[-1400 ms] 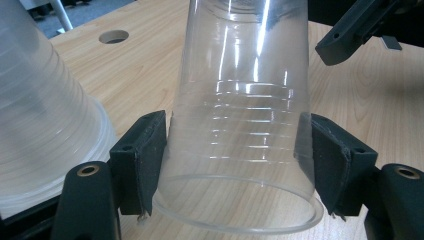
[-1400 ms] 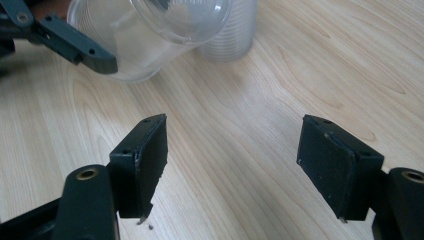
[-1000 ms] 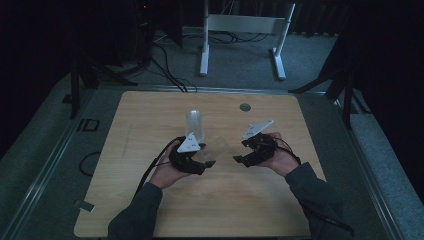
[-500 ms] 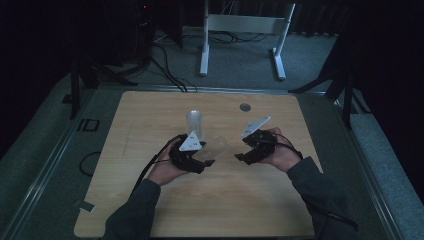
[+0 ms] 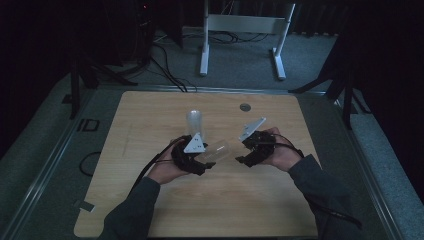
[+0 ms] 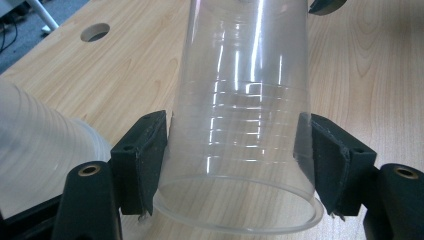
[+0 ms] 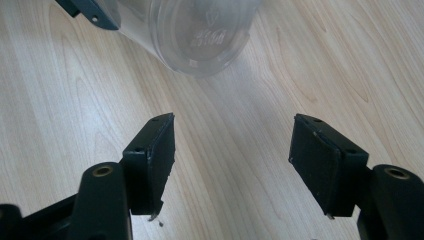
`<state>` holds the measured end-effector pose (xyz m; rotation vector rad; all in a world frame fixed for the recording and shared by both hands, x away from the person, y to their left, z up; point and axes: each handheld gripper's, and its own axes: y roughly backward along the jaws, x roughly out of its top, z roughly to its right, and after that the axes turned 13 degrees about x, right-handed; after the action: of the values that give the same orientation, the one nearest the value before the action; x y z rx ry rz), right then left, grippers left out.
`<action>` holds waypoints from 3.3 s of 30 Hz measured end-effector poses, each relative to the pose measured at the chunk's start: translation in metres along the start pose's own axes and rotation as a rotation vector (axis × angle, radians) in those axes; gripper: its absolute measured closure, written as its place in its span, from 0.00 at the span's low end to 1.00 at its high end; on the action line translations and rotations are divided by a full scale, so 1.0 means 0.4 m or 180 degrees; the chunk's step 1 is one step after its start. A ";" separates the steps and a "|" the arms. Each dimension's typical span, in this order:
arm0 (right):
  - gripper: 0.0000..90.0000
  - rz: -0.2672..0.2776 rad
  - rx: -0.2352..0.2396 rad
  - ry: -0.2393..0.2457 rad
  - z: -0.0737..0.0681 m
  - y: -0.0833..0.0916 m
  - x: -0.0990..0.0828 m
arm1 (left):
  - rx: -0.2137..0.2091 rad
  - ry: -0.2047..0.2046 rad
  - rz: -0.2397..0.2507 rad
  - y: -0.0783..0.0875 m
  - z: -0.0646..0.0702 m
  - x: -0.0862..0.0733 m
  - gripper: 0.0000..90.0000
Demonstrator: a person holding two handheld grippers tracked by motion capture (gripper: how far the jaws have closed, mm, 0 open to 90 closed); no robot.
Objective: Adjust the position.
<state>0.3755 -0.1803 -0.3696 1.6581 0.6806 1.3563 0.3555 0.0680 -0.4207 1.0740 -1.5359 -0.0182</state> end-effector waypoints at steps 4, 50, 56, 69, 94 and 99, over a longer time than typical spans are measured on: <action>0.38 -0.0047 0.0012 0.0031 -0.002 -0.001 0.004 | -0.0017 -0.0035 -0.0029 -0.004 0.000 -0.002 0.34; 0.38 -0.0619 0.0189 0.0507 -0.039 -0.022 0.032 | -0.0291 -0.0383 -0.0327 -0.045 0.039 0.010 0.34; 0.38 -0.0631 0.0210 0.0536 -0.040 -0.029 0.035 | -0.0300 -0.0441 -0.0362 -0.050 0.047 0.011 0.34; 0.37 -0.0715 0.0278 0.0604 -0.045 -0.047 0.037 | -0.0321 -0.0573 -0.0406 -0.053 0.060 0.021 0.34; 0.36 -0.0806 0.0431 0.0627 -0.056 -0.081 0.034 | -0.0269 -0.0833 -0.0378 -0.045 0.090 0.038 0.34; 0.37 -0.0816 0.0458 0.0629 -0.058 -0.090 0.032 | -0.0287 -0.0825 -0.0351 -0.043 0.092 0.041 0.34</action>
<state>0.3603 -0.1458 -0.3938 1.4975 1.0902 1.3191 0.3390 0.0281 -0.4285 1.1156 -1.6872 -0.3106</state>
